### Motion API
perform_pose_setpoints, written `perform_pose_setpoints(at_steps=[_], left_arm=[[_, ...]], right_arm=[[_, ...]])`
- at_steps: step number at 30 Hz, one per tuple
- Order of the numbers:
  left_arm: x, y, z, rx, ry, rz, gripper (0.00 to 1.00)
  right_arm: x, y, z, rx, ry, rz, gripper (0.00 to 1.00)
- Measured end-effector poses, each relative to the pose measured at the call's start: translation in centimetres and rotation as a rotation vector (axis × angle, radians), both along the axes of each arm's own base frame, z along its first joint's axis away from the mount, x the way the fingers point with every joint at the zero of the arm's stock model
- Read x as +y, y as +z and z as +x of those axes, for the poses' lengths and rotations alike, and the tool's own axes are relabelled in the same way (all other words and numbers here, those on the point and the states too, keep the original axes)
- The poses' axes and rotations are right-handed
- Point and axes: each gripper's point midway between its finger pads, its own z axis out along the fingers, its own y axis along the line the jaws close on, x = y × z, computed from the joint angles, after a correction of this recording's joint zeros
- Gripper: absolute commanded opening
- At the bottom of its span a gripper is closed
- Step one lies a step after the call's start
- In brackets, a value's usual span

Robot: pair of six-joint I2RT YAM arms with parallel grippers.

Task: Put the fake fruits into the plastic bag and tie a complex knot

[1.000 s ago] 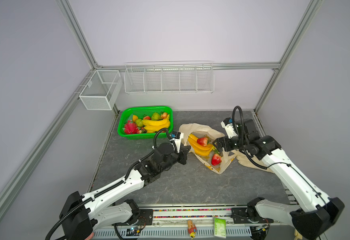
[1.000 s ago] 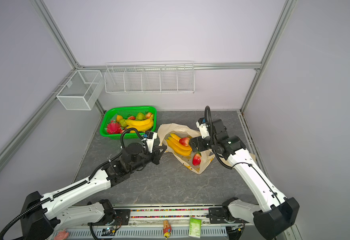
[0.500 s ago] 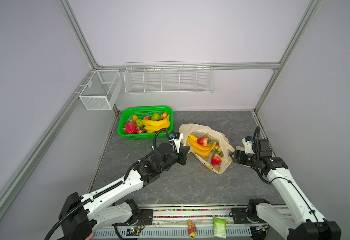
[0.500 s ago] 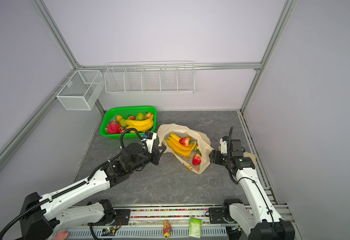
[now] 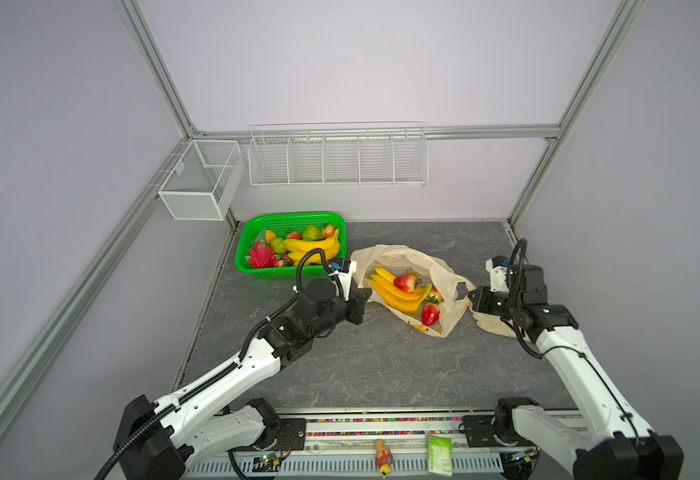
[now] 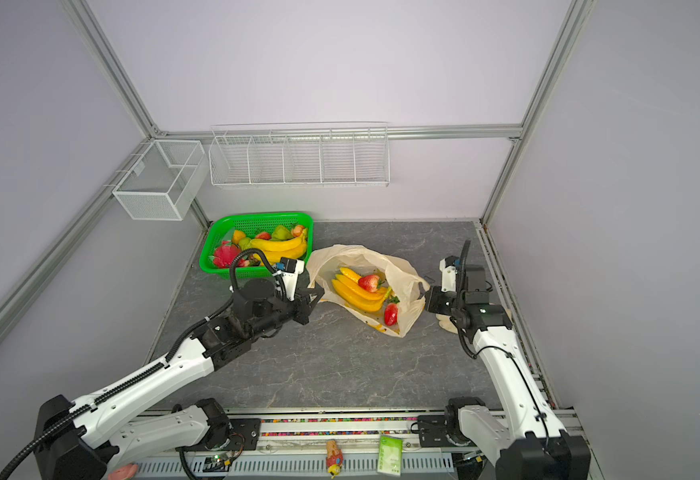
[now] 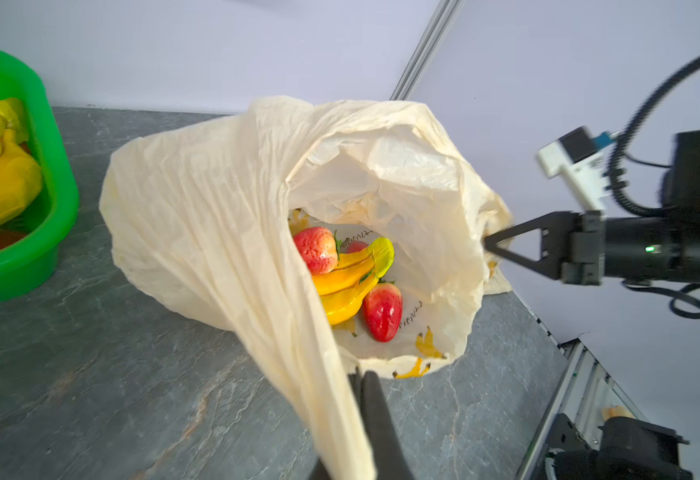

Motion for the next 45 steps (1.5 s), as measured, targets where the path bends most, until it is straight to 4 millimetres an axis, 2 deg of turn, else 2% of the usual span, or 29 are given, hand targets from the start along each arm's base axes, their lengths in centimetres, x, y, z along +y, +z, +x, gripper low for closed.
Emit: perform_pose_setpoints(at_steps=[1,3,5,7,9,11,13,16,20,24,30,33,37,40,42,45], left_arm=[[0.5,1.1,0.3,0.001,0.009,-0.008,0.0],[1.5,4.7,0.8,-0.023,0.024,-0.029,0.0],[2.2,8.3,0.8,-0.061,0.029,-0.049,0.0],[3.1,11.3,0.9,-0.101,0.036,-0.067,0.0],[3.9,13.6,1.5,-0.129,0.054,-0.081,0.0],[4.3,14.6,2.4,-0.135,0.074,-0.077,0.0],[4.2,14.5,3.5,-0.123,0.087,-0.057,0.0],[3.4,13.2,4.9,-0.078,0.083,-0.018,0.0],[2.7,11.1,4.8,-0.033,0.037,0.028,0.0],[2.5,10.1,4.9,-0.022,0.024,0.059,0.0],[1.3,7.5,6.3,0.034,-0.005,0.099,0.0],[0.7,6.8,6.9,0.058,-0.023,0.099,0.0],[0.2,7.5,7.5,0.059,-0.048,0.078,0.0],[-0.2,7.8,7.2,0.064,-0.079,0.064,0.0],[-0.5,7.9,6.6,0.076,-0.109,0.051,0.0],[-0.8,8.3,5.7,0.091,-0.149,0.031,0.0]], right_arm=[[0.0,3.0,0.0,-0.07,0.002,0.007,0.1],[0.1,10.0,-0.8,-0.234,0.01,0.02,0.1],[0.2,14.7,-1.8,-0.341,0.022,0.029,0.1],[0.4,17.5,-2.3,-0.403,0.034,0.037,0.1],[0.7,18.7,-2.2,-0.419,0.045,0.047,0.1],[1.0,18.9,-1.4,-0.403,0.059,0.061,0.08],[1.5,18.8,-0.3,-0.375,0.075,0.082,0.07],[2.9,17.5,1.3,-0.311,0.12,0.118,0.08],[4.2,15.6,1.7,-0.246,0.154,0.117,0.08],[4.1,14.0,2.4,-0.208,0.145,0.101,0.08],[3.5,9.4,6.5,-0.091,0.093,0.024,0.11],[2.7,8.4,8.0,-0.062,0.055,-0.025,0.15],[2.0,10.1,8.9,-0.109,0.024,-0.081,0.27],[1.4,11.7,8.9,-0.155,0.003,-0.123,0.45],[1.1,12.6,8.6,-0.181,-0.006,-0.159,0.56],[1.3,14.5,7.2,-0.241,0.002,-0.208,0.68]])
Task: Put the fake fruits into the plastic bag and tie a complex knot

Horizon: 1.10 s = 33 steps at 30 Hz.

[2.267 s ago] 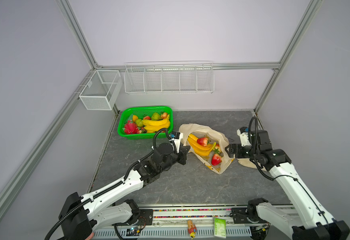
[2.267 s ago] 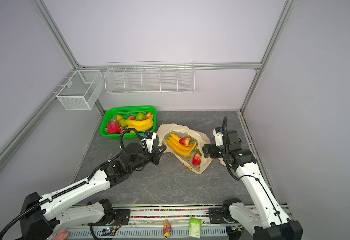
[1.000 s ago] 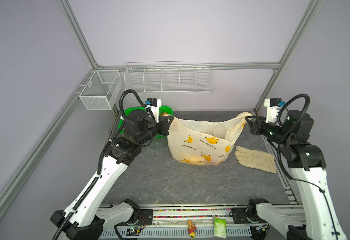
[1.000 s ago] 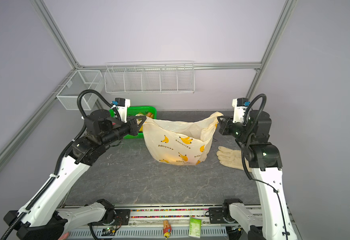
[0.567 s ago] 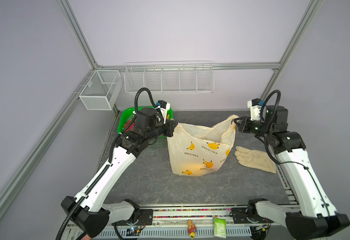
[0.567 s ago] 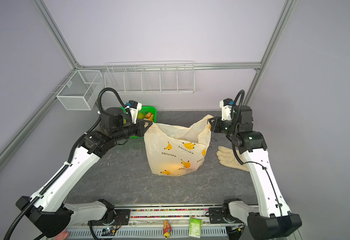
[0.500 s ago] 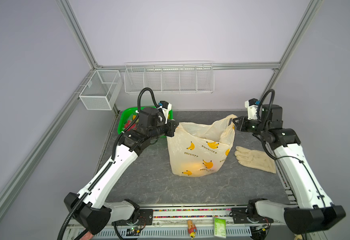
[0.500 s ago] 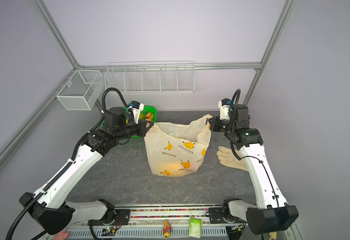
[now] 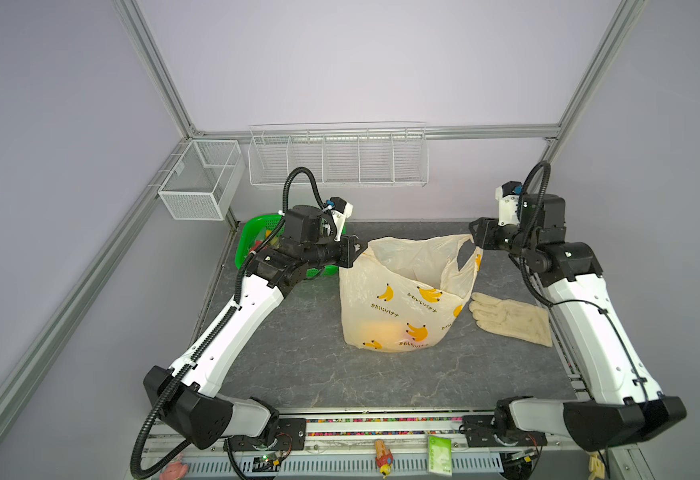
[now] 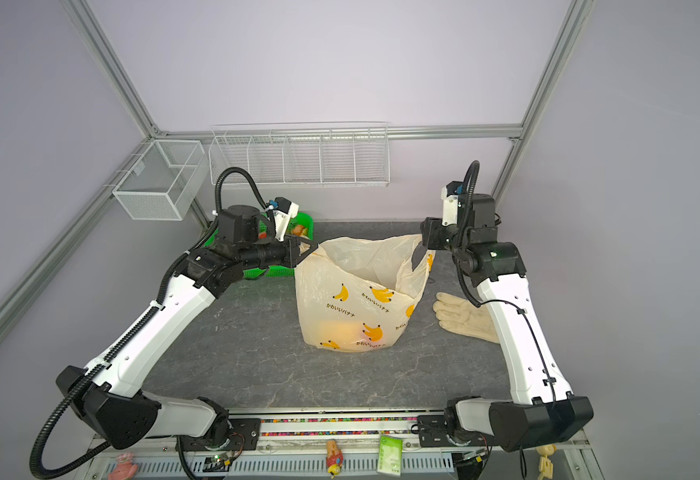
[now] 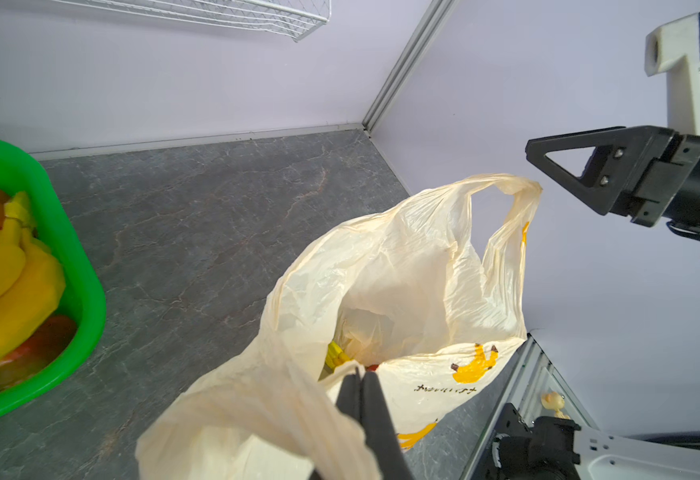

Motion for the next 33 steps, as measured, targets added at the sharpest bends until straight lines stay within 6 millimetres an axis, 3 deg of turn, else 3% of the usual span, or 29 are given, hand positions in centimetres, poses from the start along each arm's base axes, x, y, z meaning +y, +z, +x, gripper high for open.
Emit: perform_pose_setpoints(at_steps=[4,6,9,13,17,20,23,26,29,33], left_arm=[[0.0,0.9,-1.6,0.016,-0.048,-0.018,0.0],[0.0,1.6,-2.3,0.022,-0.071,-0.027,0.0],[0.1,2.4,-3.0,0.03,-0.092,-0.033,0.0],[0.2,2.7,-3.8,0.05,-0.112,-0.031,0.0],[0.2,2.5,-4.1,0.068,-0.121,-0.027,0.0],[0.1,2.4,-4.3,0.076,-0.129,-0.029,0.0],[0.1,2.3,-4.5,0.083,-0.134,-0.028,0.02],[0.1,2.3,-4.5,0.082,-0.135,-0.024,0.22],[0.3,2.2,-4.4,0.067,-0.135,-0.008,0.43],[1.1,3.0,-4.5,-0.027,-0.123,0.013,0.63]], right_arm=[[3.2,3.4,-3.4,-0.117,0.138,-0.032,0.76],[6.5,5.1,-5.8,-0.192,0.278,-0.033,0.78],[11.4,5.4,-9.3,-0.257,0.508,-0.03,0.8],[17.0,2.5,-12.4,-0.254,0.775,-0.005,0.88],[21.1,-3.4,-13.3,-0.174,0.922,0.003,0.86],[22.9,-7.1,-12.9,-0.134,0.944,-0.002,0.7],[23.7,-8.8,-11.5,-0.133,0.915,-0.003,0.29],[24.0,-8.6,-11.0,-0.172,0.895,0.019,0.07],[24.2,-8.0,-11.2,-0.201,0.907,0.049,0.07],[24.3,-7.5,-11.9,-0.179,0.944,0.11,0.07]])
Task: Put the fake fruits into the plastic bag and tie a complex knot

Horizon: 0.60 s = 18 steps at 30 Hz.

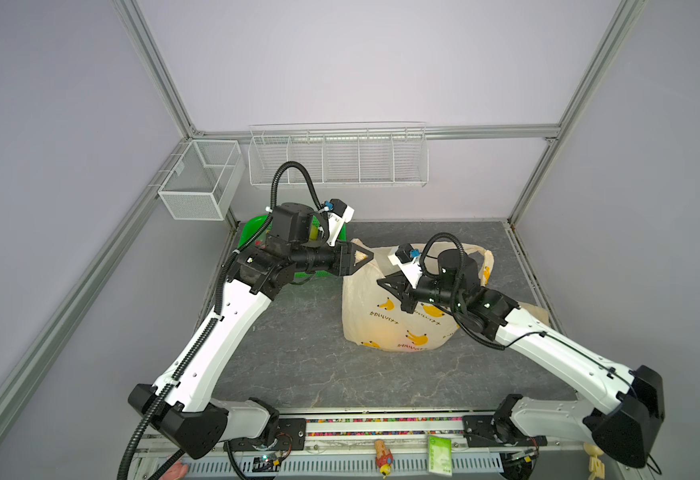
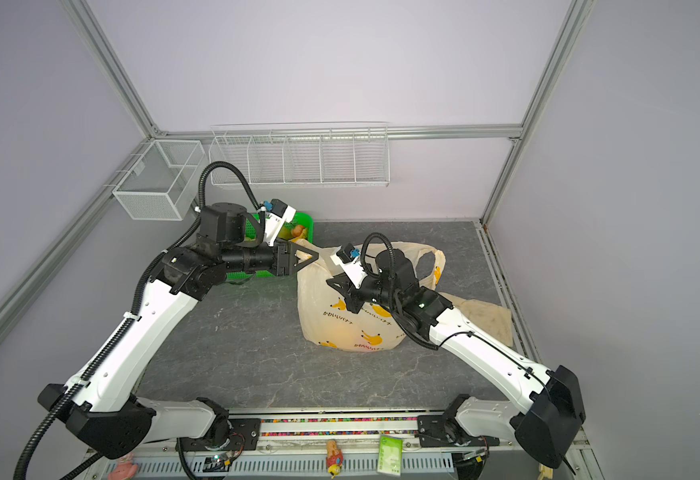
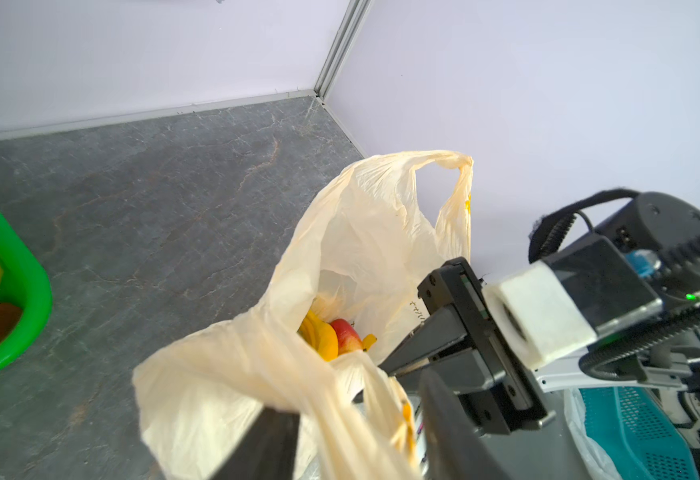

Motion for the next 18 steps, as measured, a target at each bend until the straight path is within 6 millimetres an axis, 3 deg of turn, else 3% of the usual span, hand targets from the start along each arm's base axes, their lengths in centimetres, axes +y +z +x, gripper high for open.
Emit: perform_pose_setpoints(at_steps=[6,10,13,18], left_arm=[[2.9,2.5,-2.9,-0.277,-0.003,0.011,0.83],[4.1,3.8,-4.3,-0.455,-0.015,0.023,0.89],[3.9,4.7,-4.3,-0.542,-0.033,0.021,0.9],[2.2,4.8,-2.1,-0.592,-0.066,0.031,0.92]], right_arm=[[-0.1,0.1,-1.0,0.109,0.066,0.047,0.07],[-0.2,0.1,-1.7,0.151,0.101,0.058,0.07],[-0.2,0.2,-2.1,0.161,0.127,0.067,0.07],[-0.1,0.3,-2.5,0.171,0.152,0.075,0.07]])
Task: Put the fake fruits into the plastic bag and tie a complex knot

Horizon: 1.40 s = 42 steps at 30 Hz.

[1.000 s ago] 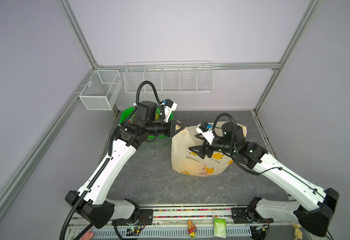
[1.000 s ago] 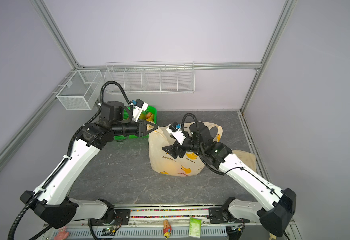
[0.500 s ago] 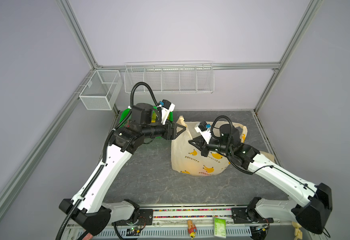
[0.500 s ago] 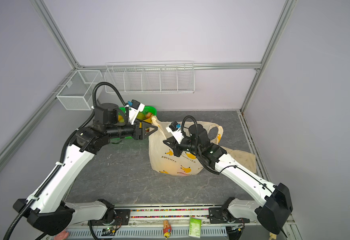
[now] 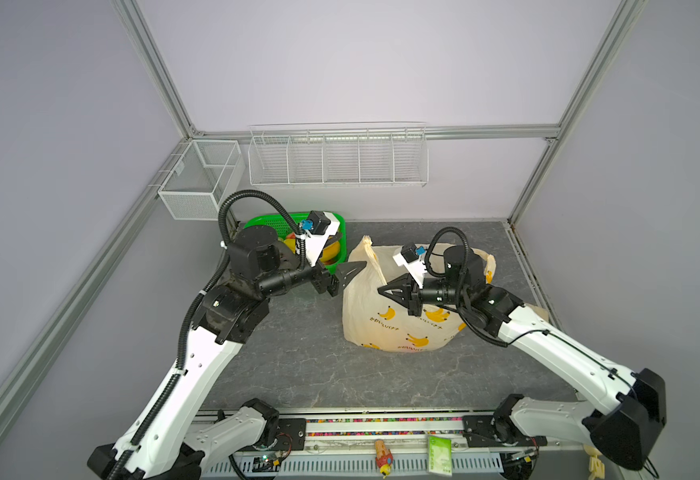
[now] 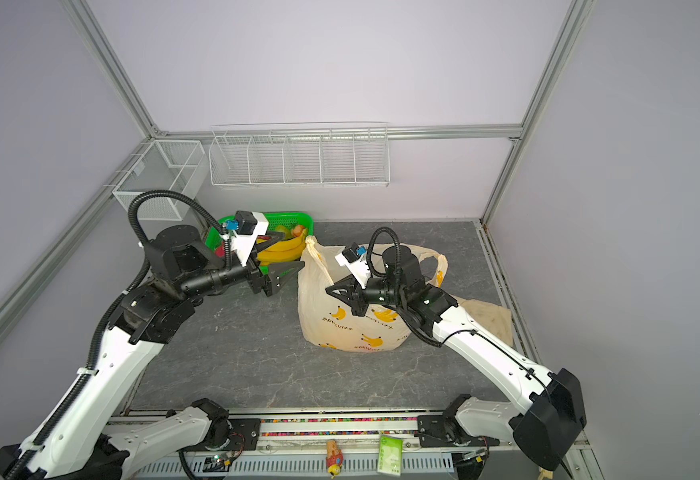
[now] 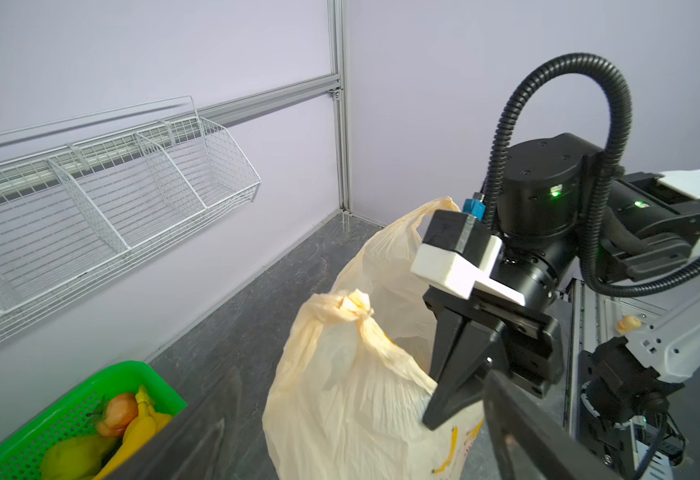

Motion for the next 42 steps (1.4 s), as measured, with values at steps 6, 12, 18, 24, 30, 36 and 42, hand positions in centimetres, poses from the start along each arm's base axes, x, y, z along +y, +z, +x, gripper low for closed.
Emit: perform_pose_setpoints(at_steps=[6,12,18,24,30,36,42], left_arm=[[-2.4,-0.6,1.9,0.002,-0.081,0.025,0.89],[-3.8,-1.6,2.4,0.015,-0.142,0.036,0.65],[-4.7,-1.8,2.4,0.023,-0.186,0.021,0.33],[-5.0,-1.2,2.3,0.077,-0.177,-0.027,0.0],[-4.2,-1.1,2.2,0.254,-0.093,-0.162,0.0],[-3.9,-1.1,1.7,0.403,-0.042,-0.267,0.0],[-3.8,-1.0,1.5,0.488,-0.021,-0.306,0.0]], right_arm=[[0.0,0.0,-0.1,0.002,0.007,0.002,0.07],[0.0,0.0,-0.1,0.001,0.006,0.002,0.07],[0.0,0.2,0.0,-0.001,0.003,0.003,0.07],[-0.8,0.5,1.5,0.005,-0.087,-0.032,0.24],[-2.9,2.1,4.7,-0.082,-0.295,-0.091,0.81],[-2.0,4.2,3.6,-0.234,-0.23,-0.056,0.88],[-0.3,5.6,3.7,-0.356,-0.159,0.019,0.9]])
